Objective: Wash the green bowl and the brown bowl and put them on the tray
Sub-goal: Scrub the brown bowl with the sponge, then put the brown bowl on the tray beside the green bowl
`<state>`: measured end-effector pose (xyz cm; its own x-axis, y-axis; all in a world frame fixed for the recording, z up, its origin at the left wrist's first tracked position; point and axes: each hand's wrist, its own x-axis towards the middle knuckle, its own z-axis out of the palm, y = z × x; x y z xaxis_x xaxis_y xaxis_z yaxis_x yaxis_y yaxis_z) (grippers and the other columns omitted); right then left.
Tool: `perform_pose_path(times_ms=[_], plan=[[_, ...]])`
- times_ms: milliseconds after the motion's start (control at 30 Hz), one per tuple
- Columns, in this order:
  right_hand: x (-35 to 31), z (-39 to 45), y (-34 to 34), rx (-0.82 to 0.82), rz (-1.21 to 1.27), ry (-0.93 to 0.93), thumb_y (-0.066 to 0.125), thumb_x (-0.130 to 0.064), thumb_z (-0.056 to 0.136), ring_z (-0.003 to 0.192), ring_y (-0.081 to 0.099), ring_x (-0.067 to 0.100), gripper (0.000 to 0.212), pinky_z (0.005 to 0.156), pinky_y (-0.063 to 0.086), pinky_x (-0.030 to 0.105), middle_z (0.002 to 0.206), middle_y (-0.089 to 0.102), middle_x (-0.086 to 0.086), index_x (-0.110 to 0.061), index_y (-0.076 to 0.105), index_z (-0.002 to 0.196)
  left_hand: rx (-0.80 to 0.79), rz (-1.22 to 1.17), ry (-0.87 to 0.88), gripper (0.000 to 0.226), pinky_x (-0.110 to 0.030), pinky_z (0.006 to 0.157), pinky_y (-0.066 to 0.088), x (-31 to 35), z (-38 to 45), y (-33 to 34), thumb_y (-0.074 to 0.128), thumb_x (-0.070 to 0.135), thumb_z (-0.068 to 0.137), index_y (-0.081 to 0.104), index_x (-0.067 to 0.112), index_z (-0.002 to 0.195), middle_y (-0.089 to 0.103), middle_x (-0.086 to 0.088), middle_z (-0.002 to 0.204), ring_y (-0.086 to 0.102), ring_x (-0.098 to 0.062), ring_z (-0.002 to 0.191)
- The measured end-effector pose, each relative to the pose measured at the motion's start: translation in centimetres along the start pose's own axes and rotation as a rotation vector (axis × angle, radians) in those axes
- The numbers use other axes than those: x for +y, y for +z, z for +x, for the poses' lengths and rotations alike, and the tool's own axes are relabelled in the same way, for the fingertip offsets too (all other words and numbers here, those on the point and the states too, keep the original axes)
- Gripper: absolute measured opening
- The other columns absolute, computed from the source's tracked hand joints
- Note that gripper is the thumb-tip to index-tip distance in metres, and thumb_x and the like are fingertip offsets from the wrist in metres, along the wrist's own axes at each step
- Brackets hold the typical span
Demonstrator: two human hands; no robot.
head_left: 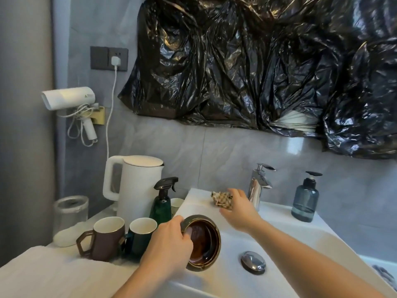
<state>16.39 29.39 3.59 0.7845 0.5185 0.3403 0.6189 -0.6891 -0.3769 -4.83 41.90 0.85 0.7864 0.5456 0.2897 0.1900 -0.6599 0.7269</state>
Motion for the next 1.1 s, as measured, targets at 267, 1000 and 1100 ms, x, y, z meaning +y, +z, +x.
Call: perform_pose_path(times_ms=[267,1000,1100], plan=[[-0.6,-11.8,-2.9,-0.134,0.381,0.051,0.049,-0.043,0.104,0.106,0.067,0.012,0.033,0.093,0.055,0.029,0.128,0.065,-0.005,-0.027,0.06,0.131,-0.108,-0.155,-0.036,0.012,-0.035,0.057,0.065,1.8,-1.7,-0.7,0.054,0.031,0.109,0.066,0.03,0.106,0.071,0.001,0.105,0.075,-0.023,0.083],[6.3,-32.2,-15.5,-0.015,1.086,0.399,0.059,-0.017,0.102,0.067,0.067,0.028,0.017,0.058,0.058,0.027,0.09,0.075,0.021,-0.008,0.07,0.112,-0.488,-0.342,0.117,0.034,-0.035,0.05,0.054,16.7,-14.7,5.8,0.048,0.047,0.11,0.07,0.02,0.107,0.077,-0.009,0.084,0.072,-0.026,0.061],[8.8,-33.8,-16.7,0.018,1.095,0.439,0.06,-0.016,0.102,0.067,0.064,0.029,0.017,0.062,0.06,0.03,0.085,0.073,0.019,-0.007,0.071,0.111,-0.484,-0.278,0.165,0.044,-0.035,0.058,0.055,17.8,-15.1,7.6,0.041,0.055,0.109,0.072,0.025,0.102,0.075,-0.002,0.099,0.075,-0.023,0.069]])
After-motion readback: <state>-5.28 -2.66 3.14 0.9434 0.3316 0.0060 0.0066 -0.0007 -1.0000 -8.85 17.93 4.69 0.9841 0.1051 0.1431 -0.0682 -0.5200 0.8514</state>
